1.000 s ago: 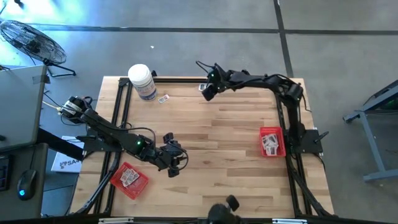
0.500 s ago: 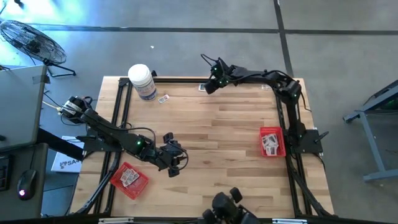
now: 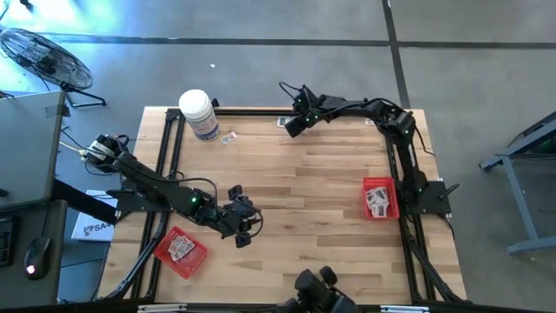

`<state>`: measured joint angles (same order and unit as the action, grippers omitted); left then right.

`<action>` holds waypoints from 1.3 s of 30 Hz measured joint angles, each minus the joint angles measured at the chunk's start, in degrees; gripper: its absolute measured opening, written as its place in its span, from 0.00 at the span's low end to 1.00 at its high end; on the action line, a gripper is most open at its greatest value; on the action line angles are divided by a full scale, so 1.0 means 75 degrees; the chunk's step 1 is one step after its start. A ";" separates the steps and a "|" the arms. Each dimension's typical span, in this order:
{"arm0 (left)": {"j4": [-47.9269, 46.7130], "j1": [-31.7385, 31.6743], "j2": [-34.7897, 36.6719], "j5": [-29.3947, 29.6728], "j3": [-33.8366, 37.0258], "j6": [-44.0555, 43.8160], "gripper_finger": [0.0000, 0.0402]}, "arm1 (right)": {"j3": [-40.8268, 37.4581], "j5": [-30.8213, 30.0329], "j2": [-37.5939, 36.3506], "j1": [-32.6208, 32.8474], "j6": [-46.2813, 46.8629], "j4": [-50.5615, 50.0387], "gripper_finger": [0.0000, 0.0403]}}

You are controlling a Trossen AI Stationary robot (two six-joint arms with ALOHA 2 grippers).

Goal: Pick & Place First Aid Supplies
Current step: Put the ointment pack into the left red bin

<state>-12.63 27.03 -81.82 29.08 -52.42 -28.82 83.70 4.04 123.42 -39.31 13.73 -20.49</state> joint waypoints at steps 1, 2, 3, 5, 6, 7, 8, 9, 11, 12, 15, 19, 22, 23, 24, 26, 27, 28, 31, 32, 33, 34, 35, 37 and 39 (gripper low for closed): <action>-0.0009 0.0000 0.0000 0.0002 0.0000 0.0000 0.33 | 0.0000 0.0029 -0.0013 0.0003 -0.0077 -0.0185 0.20; -0.0013 0.0000 0.0000 0.0003 0.0000 0.0000 0.33 | 0.0000 0.0054 -0.0027 0.0017 -0.0147 -0.0395 0.20; -0.0042 0.0000 0.0000 0.0003 0.0000 0.0000 0.33 | 0.0002 0.0041 -0.0038 0.0035 -0.0229 -0.0612 0.20; -0.0084 0.0000 0.0000 0.0000 0.0000 -0.0003 0.33 | 0.0018 0.0022 -0.0055 0.0097 -0.0388 -0.1104 0.20; -0.0121 0.0000 0.0000 -0.0003 0.0000 -0.0007 0.33 | 0.0021 0.0016 -0.0069 0.0154 -0.0477 -0.1420 0.20; -0.0199 0.0007 0.0000 -0.0006 -0.0003 -0.0026 0.33 | 0.0024 -0.0008 -0.0077 0.0233 -0.0531 -0.1727 0.20; -0.0287 0.0033 0.0000 -0.0039 -0.0003 -0.0048 0.33 | 0.0032 -0.0032 -0.0101 0.0324 -0.0605 -0.2026 0.20; -0.0380 0.0064 0.0005 -0.0083 -0.0003 -0.0055 0.33 | 0.0032 -0.0066 -0.0142 0.0443 -0.0641 -0.2361 0.20; -0.0688 0.0193 0.0148 -0.0180 -0.0003 -0.0168 0.33 | 0.0012 -0.0280 -0.0238 0.0750 -0.0645 -0.3130 0.20; -0.0787 0.0266 0.0235 -0.0182 -0.0003 -0.0252 0.33 | 0.0012 -0.0456 -0.0298 0.0948 -0.0642 -0.3448 0.20; -0.1282 0.0628 0.0519 -0.0266 -0.0003 -0.0517 0.33 | -0.0003 -0.1235 -0.0398 0.1651 -0.0434 -0.4006 0.20; -0.1600 0.1376 0.0568 -0.0547 -0.0003 -0.0606 0.33 | -0.0038 -0.1831 -0.0428 0.2786 0.0073 -0.4492 0.20; -0.1471 0.1840 0.0516 -0.0392 -0.0006 -0.0531 0.33 | -0.0041 -0.1945 -0.0428 0.3621 0.0275 -0.4436 0.20; -0.1520 0.1966 0.0513 -0.0241 -0.0006 -0.0530 0.33 | -0.0041 -0.2003 -0.0434 0.3902 0.0335 -0.4416 0.20; -0.1523 0.2061 0.0514 -0.0082 -0.0006 -0.0527 0.33 | -0.0041 -0.2053 -0.0471 0.4169 0.0386 -0.4421 0.20; -0.1488 0.2165 0.0513 0.0181 -0.0006 -0.0520 0.33 | -0.0041 -0.2076 -0.0505 0.4616 0.0433 -0.4409 0.20; -0.1494 0.2174 0.0513 0.0247 -0.0006 -0.0493 0.33 | -0.0043 -0.2062 -0.0571 0.4787 0.0427 -0.4468 0.20; -0.1496 0.2174 0.0513 0.0283 -0.0006 -0.0423 0.33 | -0.0049 -0.1974 -0.0627 0.4916 0.0458 -0.4538 0.19; -0.1484 0.2145 0.0513 0.0328 -0.0006 -0.0336 0.33 | -0.0041 -0.2046 -0.0938 0.5065 0.0600 -0.4594 0.18; -0.1481 0.2140 0.0515 0.0376 -0.0006 -0.0335 0.33 | -0.0041 -0.2180 -0.1046 0.5038 0.0688 -0.4596 0.18; -0.1477 0.2113 0.0513 0.0403 -0.0006 -0.0332 0.33 | -0.0041 -0.2389 -0.1132 0.4959 0.0784 -0.4547 0.18; -0.1478 0.2085 0.0513 0.0400 -0.0006 -0.0333 0.33 | -0.0041 -0.2623 -0.1231 0.4859 0.0900 -0.4508 0.18; -0.1473 0.2057 0.0513 0.0394 -0.0006 -0.0334 0.33 | -0.0041 -0.2810 -0.1329 0.4730 0.1013 -0.4489 0.18; -0.1474 0.2046 0.0513 0.0402 -0.0006 -0.0366 0.33 | -0.0035 -0.3150 -0.1478 0.4424 0.1133 -0.4359 0.18; -0.1476 0.2047 0.0513 0.0398 -0.0006 -0.0364 0.33 | -0.0033 -0.3298 -0.1521 0.4039 0.1133 -0.4197 0.18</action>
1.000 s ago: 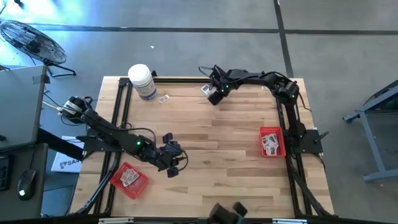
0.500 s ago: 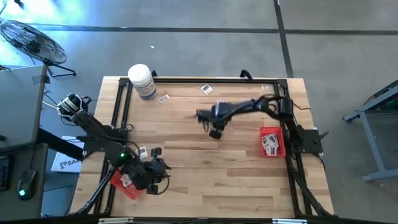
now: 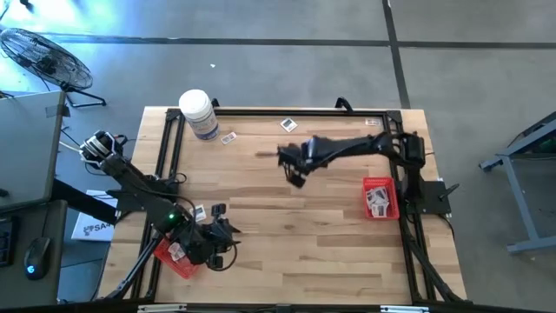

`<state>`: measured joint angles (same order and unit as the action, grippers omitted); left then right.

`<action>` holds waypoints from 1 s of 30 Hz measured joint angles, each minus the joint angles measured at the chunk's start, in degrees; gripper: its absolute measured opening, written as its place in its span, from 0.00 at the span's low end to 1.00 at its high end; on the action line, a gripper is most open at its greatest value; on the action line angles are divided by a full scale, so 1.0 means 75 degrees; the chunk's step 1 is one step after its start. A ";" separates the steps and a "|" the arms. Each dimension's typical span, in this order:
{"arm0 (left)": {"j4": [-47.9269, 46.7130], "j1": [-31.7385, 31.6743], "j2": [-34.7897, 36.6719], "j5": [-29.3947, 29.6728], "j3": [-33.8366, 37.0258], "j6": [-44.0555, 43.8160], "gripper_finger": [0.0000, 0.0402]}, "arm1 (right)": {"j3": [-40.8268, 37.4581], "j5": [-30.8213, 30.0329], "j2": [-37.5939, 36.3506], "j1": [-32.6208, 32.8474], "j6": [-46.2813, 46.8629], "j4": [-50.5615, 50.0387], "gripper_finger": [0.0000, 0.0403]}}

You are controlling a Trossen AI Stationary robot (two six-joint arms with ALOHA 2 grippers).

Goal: Pick & Place First Aid Supplies
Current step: Put the ointment pack into the left red bin

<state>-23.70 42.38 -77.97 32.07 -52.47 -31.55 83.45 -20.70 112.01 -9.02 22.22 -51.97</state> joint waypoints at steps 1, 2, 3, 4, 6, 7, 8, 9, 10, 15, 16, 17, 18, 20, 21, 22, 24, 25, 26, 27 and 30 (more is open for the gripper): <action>0.0003 0.0002 0.0000 0.0000 0.0000 0.0000 0.33 | -0.0001 -0.0068 0.0001 -0.0212 -0.0038 0.0100 0.18; -0.0002 0.0002 0.0000 -0.0002 0.0000 0.0000 0.33 | -0.0001 -0.0110 0.0006 -0.0435 -0.0070 0.0184 0.18; -0.0007 0.0003 0.0000 -0.0002 0.0000 0.0000 0.33 | -0.0003 -0.0140 0.0017 -0.0667 -0.0080 0.0283 0.18; 0.0000 0.0002 0.0000 0.0001 0.0000 0.0000 0.33 | -0.0026 -0.0143 0.0038 -0.0892 -0.0100 0.0487 0.18; -0.0006 -0.0001 0.0000 0.0004 0.0000 0.0000 0.33 | -0.0245 -0.0028 0.0058 -0.1345 -0.0263 0.1103 0.18; -0.0003 -0.0001 0.0000 0.0004 0.0000 0.0006 0.33 | -0.0398 0.0014 0.0069 -0.1539 -0.0283 0.1474 0.18; 0.0000 0.0002 0.0000 0.0001 0.0000 0.0006 0.33 | -0.0557 0.0027 0.0073 -0.1713 -0.0276 0.1827 0.18; -0.0002 0.0002 0.0000 0.0002 0.0000 0.0009 0.33 | -0.0732 0.0054 0.0073 -0.1868 -0.0247 0.2172 0.18; -0.0006 0.0002 0.0000 0.0004 0.0000 0.0009 0.33 | -0.0920 0.0108 0.0073 -0.2006 -0.0245 0.2550 0.18; -0.0003 -0.0001 0.0000 0.0039 0.0000 0.0029 0.33 | -0.1944 0.0512 0.0073 -0.2384 -0.0219 0.3796 0.18; -0.0003 -0.0001 0.0000 0.0045 0.0000 0.0034 0.33 | -0.2130 0.0660 0.0070 -0.2409 -0.0170 0.4005 0.18; -0.0002 -0.0001 0.0000 0.0063 0.0000 0.0049 0.33 | -0.2280 0.0849 0.0040 -0.2415 -0.0133 0.4157 0.18; -0.0003 -0.0001 0.0000 0.0068 0.0000 0.0091 0.33 | -0.2448 0.0996 0.0015 -0.2416 -0.0047 0.4308 0.18; 0.0007 -0.0001 0.0000 0.0068 0.0000 0.0168 0.33 | -0.2687 0.1179 -0.0003 -0.2384 0.0014 0.4477 0.18; 0.0006 -0.0001 0.0000 0.0068 0.0000 0.0172 0.33 | -0.2774 0.1239 -0.0005 -0.2343 0.0017 0.4505 0.18; 0.0006 -0.0001 0.0000 0.0071 0.0000 0.0172 0.33 | -0.2827 0.1249 -0.0017 -0.2277 0.0017 0.4514 0.18; 0.0029 -0.0001 -0.0003 0.0120 0.0003 0.0172 0.33 | -0.2887 0.1269 -0.0023 -0.2057 0.0017 0.4467 0.18; 0.0043 -0.0001 -0.0003 0.0181 0.0003 0.0172 0.33 | -0.2903 0.1326 -0.0026 -0.1937 0.0024 0.4463 0.18; 0.0058 -0.0001 -0.0003 0.0231 0.0003 0.0175 0.33 | -0.2901 0.1381 -0.0023 -0.1809 0.0064 0.4460 0.18; 0.0058 -0.0001 -0.0003 0.0263 0.0003 0.0175 0.33 | -0.2895 0.1408 -0.0022 -0.1677 0.0117 0.4457 0.18; 0.0097 -0.0001 -0.0003 0.0272 0.0003 0.0174 0.33 | -0.2820 0.1453 0.0000 -0.1168 0.0178 0.4431 0.18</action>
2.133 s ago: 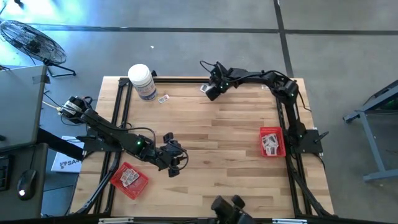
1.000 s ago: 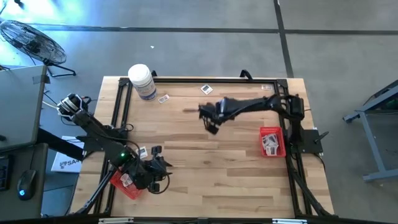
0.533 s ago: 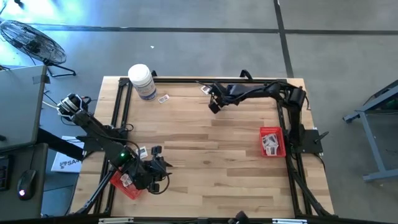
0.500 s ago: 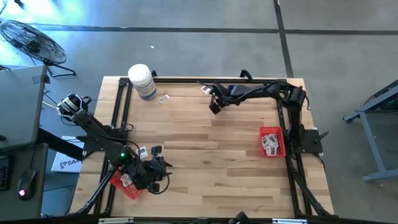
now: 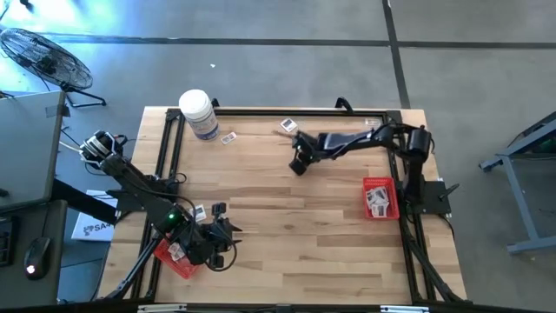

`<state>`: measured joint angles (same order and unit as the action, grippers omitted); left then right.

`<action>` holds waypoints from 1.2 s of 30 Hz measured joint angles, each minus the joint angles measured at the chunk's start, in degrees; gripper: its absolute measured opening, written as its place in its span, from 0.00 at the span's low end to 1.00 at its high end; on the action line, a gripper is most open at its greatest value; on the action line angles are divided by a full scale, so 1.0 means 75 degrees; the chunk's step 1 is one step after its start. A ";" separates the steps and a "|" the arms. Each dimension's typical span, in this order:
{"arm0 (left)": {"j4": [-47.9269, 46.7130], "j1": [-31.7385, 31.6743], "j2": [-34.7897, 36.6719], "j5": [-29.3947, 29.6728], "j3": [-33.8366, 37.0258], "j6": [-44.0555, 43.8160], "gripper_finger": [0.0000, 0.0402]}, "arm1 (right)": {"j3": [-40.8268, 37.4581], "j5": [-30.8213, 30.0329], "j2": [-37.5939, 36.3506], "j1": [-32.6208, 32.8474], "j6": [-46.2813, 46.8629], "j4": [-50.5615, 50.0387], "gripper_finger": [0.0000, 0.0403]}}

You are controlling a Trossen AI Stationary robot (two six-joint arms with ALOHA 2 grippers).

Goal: Pick & Place First Aid Supplies
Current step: Put the ointment pack into the left red bin

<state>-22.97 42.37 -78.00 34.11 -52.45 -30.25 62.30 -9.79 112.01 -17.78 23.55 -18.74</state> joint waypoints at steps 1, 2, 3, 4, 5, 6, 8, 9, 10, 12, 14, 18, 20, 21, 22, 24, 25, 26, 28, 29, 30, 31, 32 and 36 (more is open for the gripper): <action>0.0016 0.0000 0.0000 0.0002 0.0000 0.0001 0.33 | 0.0026 0.0049 0.0006 0.0192 0.0008 0.0015 0.18; 0.0034 0.0000 0.0000 0.0003 0.0000 0.0001 0.33 | 0.0055 0.0070 0.0014 0.0392 0.0066 0.0020 0.18; 0.0055 0.0000 0.0000 0.0006 0.0000 0.0001 0.33 | 0.0067 0.0092 0.0020 0.0569 0.0148 0.0067 0.18; 0.0068 0.0000 0.0000 0.0017 0.0000 0.0001 0.33 | 0.0078 0.0104 0.0027 0.0739 0.0237 0.0112 0.18; 0.0072 0.0000 0.0000 0.0020 0.0000 0.0001 0.33 | 0.0087 0.0105 0.0030 0.0919 0.0280 0.0165 0.18; 0.0072 0.0000 0.0000 0.0020 0.0000 0.0000 0.33 | 0.0085 0.0097 0.0032 0.1111 0.0318 0.0239 0.18; 0.0072 0.0000 0.0000 0.0071 0.0000 0.0010 0.33 | 0.0088 0.0104 0.0035 0.1483 0.0436 0.0332 0.18; 0.0072 0.0000 0.0000 0.0147 0.0000 0.0034 0.33 | 0.0088 0.0105 0.0035 0.1671 0.0484 0.0353 0.18; 0.0072 0.0000 0.0000 0.0235 0.0000 0.0040 0.33 | 0.0088 0.0108 0.0035 0.1843 0.0520 0.0377 0.18; 0.0074 0.0000 0.0000 0.0469 0.0000 0.0053 0.33 | 0.0085 0.0118 0.0035 0.2193 0.0605 0.0464 0.18; 0.0075 0.0000 0.0000 0.0724 0.0003 0.0056 0.33 | 0.0085 0.0130 0.0041 0.2532 0.0644 0.0638 0.18; 0.0102 -0.0006 0.0000 0.1055 0.0003 0.0054 0.33 | 0.0067 0.0205 0.0057 0.3116 0.0599 0.1246 0.18; 0.0161 -0.0084 -0.0042 0.1102 0.0003 0.0055 0.33 | 0.0057 0.0262 0.0060 0.3352 0.0411 0.1589 0.18; 0.0206 -0.0150 -0.0091 0.1096 0.0003 0.0056 0.33 | 0.0056 0.0302 0.0042 0.3446 0.0245 0.1682 0.18; 0.0214 -0.0203 -0.0132 0.1061 0.0006 0.0055 0.33 | 0.0051 0.0347 -0.0004 0.3529 0.0113 0.1722 0.18; 0.0325 -0.0342 -0.0242 0.0936 0.0010 0.0058 0.33 | 0.0033 0.0334 -0.0194 0.3671 -0.0084 0.1622 0.18; 0.0402 -0.0464 -0.0350 0.0861 0.0002 0.0086 0.33 | 0.0036 0.0266 -0.0355 0.3738 -0.0160 0.1526 0.18; 0.0411 -0.0595 -0.0482 0.0727 -0.0005 0.0169 0.33 | 0.0048 0.0211 -0.0503 0.3794 -0.0217 0.1439 0.18; 0.0384 -0.0864 -0.0734 0.0519 0.0015 0.0353 0.33 | 0.0067 0.0070 -0.0814 0.3882 -0.0384 0.1118 0.18; 0.0485 -0.1028 -0.0868 0.0487 0.0015 0.0458 0.33 | 0.0065 0.0016 -0.0933 0.3931 -0.0431 0.0876 0.18; 0.0700 -0.1198 -0.1047 0.0447 0.0007 0.0606 0.33 | 0.0061 -0.0039 -0.1039 0.3975 -0.0462 0.0622 0.18; 0.0888 -0.1365 -0.1209 0.0350 0.0000 0.0799 0.33 | 0.0058 -0.0041 -0.1110 0.4014 -0.0475 0.0438 0.18; 0.1044 -0.1504 -0.1370 0.0287 0.0008 0.1018 0.33 | 0.0061 -0.0069 -0.1168 0.4064 -0.0513 0.0262 0.18; 0.2225 -0.1999 -0.2085 -0.0072 0.0000 0.2143 0.33 | 0.0061 -0.0220 -0.1099 0.4218 -0.0604 -0.0168 0.18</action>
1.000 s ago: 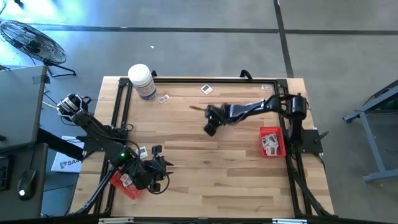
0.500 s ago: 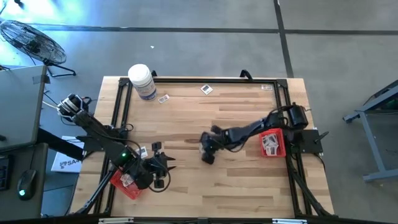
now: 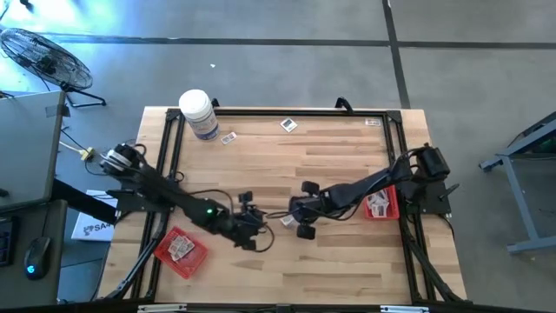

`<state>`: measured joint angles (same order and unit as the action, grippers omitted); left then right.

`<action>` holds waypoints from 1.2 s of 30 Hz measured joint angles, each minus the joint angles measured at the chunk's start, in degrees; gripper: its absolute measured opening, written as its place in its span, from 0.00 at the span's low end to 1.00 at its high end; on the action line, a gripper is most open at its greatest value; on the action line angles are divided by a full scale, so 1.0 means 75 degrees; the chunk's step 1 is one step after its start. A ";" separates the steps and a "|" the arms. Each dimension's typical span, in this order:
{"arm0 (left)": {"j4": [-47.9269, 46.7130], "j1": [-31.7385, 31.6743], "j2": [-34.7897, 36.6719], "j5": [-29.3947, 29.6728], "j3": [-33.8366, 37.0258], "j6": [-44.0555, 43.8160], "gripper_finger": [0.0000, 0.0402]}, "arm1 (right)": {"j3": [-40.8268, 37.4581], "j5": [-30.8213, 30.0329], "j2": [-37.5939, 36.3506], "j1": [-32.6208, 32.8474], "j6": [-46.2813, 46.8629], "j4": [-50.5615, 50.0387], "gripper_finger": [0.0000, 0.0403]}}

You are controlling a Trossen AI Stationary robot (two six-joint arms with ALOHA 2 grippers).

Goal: Pick & Place First Aid Supplies
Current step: Put the ointment pack into the left red bin

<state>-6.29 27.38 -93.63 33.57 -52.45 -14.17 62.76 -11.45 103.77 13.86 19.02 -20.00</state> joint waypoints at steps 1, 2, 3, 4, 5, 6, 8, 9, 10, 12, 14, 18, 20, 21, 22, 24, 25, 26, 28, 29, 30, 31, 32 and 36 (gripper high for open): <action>0.0251 -0.0083 -0.0199 -0.0191 0.0000 0.0271 0.33 | 0.0000 0.0006 0.0044 0.0023 -0.0004 -0.0036 0.18; 0.0458 -0.0165 -0.0398 -0.0373 0.0000 0.0532 0.33 | 0.0000 0.0041 0.0099 0.0045 -0.0003 -0.0097 0.18; 0.0532 -0.0219 -0.0557 -0.0473 0.0000 0.0733 0.33 | 0.0000 0.0027 0.0177 0.0059 -0.0003 -0.0086 0.18; 0.0642 -0.0264 -0.0729 -0.0515 0.0000 0.0942 0.33 | 0.0000 0.0035 0.0238 0.0065 -0.0003 -0.0047 0.18; 0.0772 -0.0311 -0.0864 -0.0538 0.0003 0.1159 0.33 | 0.0005 0.0027 0.0314 0.0067 -0.0003 -0.0022 0.18; 0.0873 -0.0356 -0.0997 -0.0551 0.0003 0.1384 0.33 | 0.0006 0.0008 0.0378 0.0068 0.0000 -0.0036 0.18; 0.1052 -0.0439 -0.1261 -0.0574 -0.0003 0.1839 0.33 | 0.0006 0.0027 0.0485 0.0061 0.0021 -0.0083 0.18; 0.1150 -0.0482 -0.1409 -0.0573 0.0004 0.2097 0.33 | 0.0006 0.0035 0.0531 0.0049 0.0027 -0.0099 0.18; 0.1298 -0.0522 -0.1551 -0.0575 0.0006 0.2396 0.33 | 0.0006 0.0031 0.0564 0.0032 0.0053 -0.0103 0.18; 0.1563 -0.0581 -0.1816 -0.0574 0.0008 0.2988 0.33 | 0.0006 0.0025 0.0594 -0.0005 0.0131 -0.0092 0.18; 0.2000 -0.0630 -0.2040 -0.0454 -0.0004 0.3698 0.33 | 0.0006 -0.0045 0.0606 -0.0038 0.0235 -0.0092 0.18; 0.2774 -0.0659 -0.2334 -0.0258 -0.0038 0.4277 0.33 | 0.0009 -0.0204 0.0609 -0.0046 0.0257 -0.0042 0.18; 0.2897 -0.0659 -0.2345 -0.0237 -0.0039 0.4479 0.33 | 0.0009 -0.0228 0.0609 -0.0045 0.0257 -0.0040 0.18; 0.2918 -0.0659 -0.2342 -0.0288 -0.0039 0.4599 0.33 | 0.0009 -0.0229 0.0609 -0.0045 0.0257 -0.0042 0.18; 0.2971 -0.0670 -0.2345 -0.0398 -0.0040 0.4719 0.33 | 0.0009 -0.0227 0.0609 -0.0045 0.0257 -0.0038 0.18; 0.3030 -0.0756 -0.2349 -0.0556 -0.0041 0.4860 0.33 | 0.0009 -0.0244 0.0609 -0.0045 0.0257 -0.0002 0.18; 0.3032 -0.0793 -0.2352 -0.0678 -0.0041 0.4878 0.33 | 0.0009 -0.0247 0.0609 -0.0045 0.0257 0.0010 0.18; 0.3004 -0.0861 -0.2354 -0.0807 -0.0041 0.4878 0.33 | 0.0009 -0.0249 0.0609 -0.0045 0.0257 0.0007 0.18; 0.2970 -0.0956 -0.2351 -0.0867 -0.0035 0.4885 0.33 | 0.0009 -0.0253 0.0609 -0.0048 0.0257 0.0012 0.18; 0.2954 -0.1007 -0.2351 -0.0871 -0.0035 0.4921 0.33 | 0.0009 -0.0253 0.0609 -0.0048 0.0258 0.0013 0.18; 0.2902 -0.1054 -0.2351 -0.0902 -0.0035 0.4984 0.33 | 0.0009 -0.0256 0.0609 -0.0048 0.0257 0.0013 0.18; 0.2835 -0.1098 -0.2349 -0.0942 -0.0035 0.5060 0.33 | 0.0009 -0.0255 0.0609 -0.0048 0.0257 0.0016 0.18; 0.2784 -0.1147 -0.2348 -0.1002 -0.0038 0.5144 0.33 | 0.0009 -0.0255 0.0609 -0.0048 0.0257 0.0016 0.18; 0.2640 -0.1253 -0.2345 -0.1344 -0.0041 0.5612 0.33 | 0.0012 -0.0256 0.0609 -0.0057 0.0225 0.0036 0.18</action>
<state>13.51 17.98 -111.22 23.49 -52.75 27.92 62.85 -13.37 108.33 13.43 20.71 -19.73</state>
